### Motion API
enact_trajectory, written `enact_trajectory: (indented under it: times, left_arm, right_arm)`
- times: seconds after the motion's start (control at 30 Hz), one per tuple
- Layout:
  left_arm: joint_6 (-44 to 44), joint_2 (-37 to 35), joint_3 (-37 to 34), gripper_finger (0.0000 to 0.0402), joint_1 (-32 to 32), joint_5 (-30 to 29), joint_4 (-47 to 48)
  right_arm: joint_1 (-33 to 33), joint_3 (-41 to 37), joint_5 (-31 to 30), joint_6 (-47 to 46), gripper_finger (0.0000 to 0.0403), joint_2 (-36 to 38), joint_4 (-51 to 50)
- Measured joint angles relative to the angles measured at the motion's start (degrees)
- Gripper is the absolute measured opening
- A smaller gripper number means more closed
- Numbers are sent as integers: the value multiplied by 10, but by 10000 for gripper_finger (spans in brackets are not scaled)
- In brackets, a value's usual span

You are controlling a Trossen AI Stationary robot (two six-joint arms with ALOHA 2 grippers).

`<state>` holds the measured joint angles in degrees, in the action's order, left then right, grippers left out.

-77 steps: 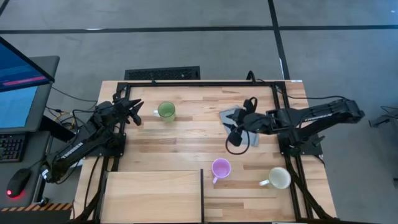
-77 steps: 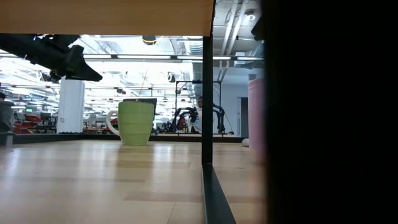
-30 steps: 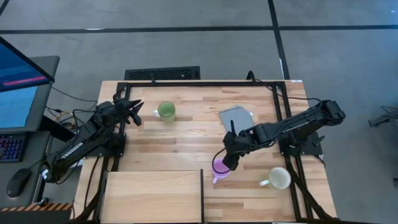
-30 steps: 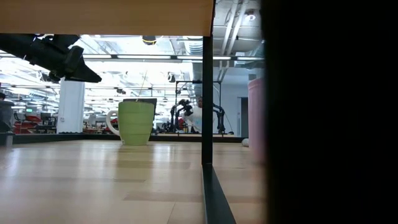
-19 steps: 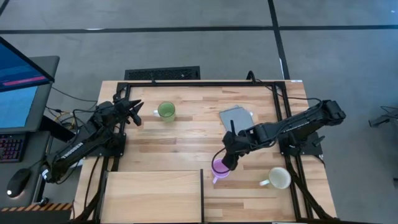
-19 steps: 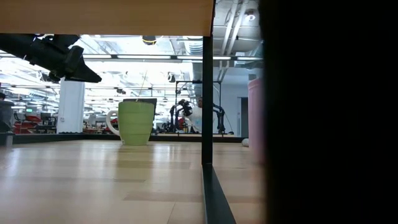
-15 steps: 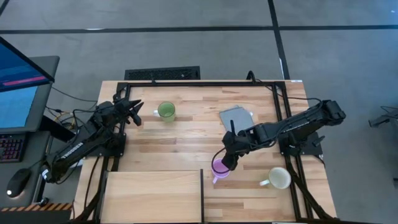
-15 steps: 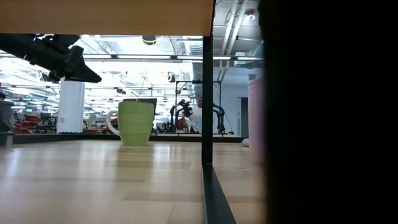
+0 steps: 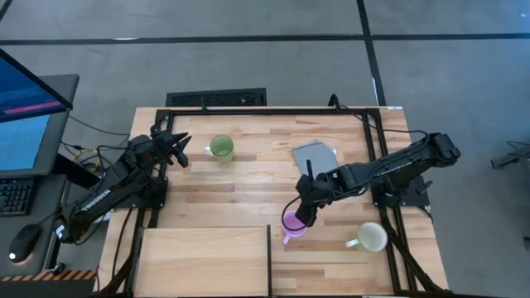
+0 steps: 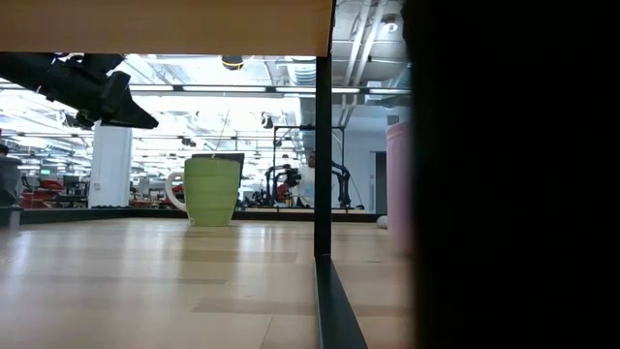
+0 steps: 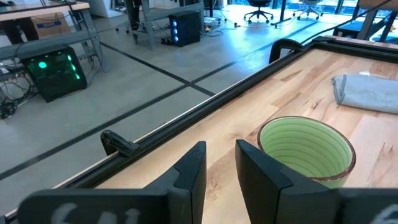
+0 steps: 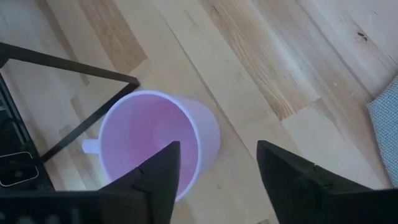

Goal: Stack small to large cups/mugs on shelf
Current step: Put the purple mug on the shelf

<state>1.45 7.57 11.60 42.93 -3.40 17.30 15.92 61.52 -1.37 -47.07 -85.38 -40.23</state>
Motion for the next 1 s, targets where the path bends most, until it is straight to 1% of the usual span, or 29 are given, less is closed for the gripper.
enact_trajectory:
  times: [0.17,0.3,1.0]
  left_arm:
    - [0,0,0,78,0,0,0]
    - [0,0,0,78,0,0,0]
    - [0,0,0,78,0,0,0]
  right_arm:
    - [0,0,0,1,280,0,0]
    - [0,0,0,4,294,0,0]
    - [1,0,-2,5,296,-2,24]
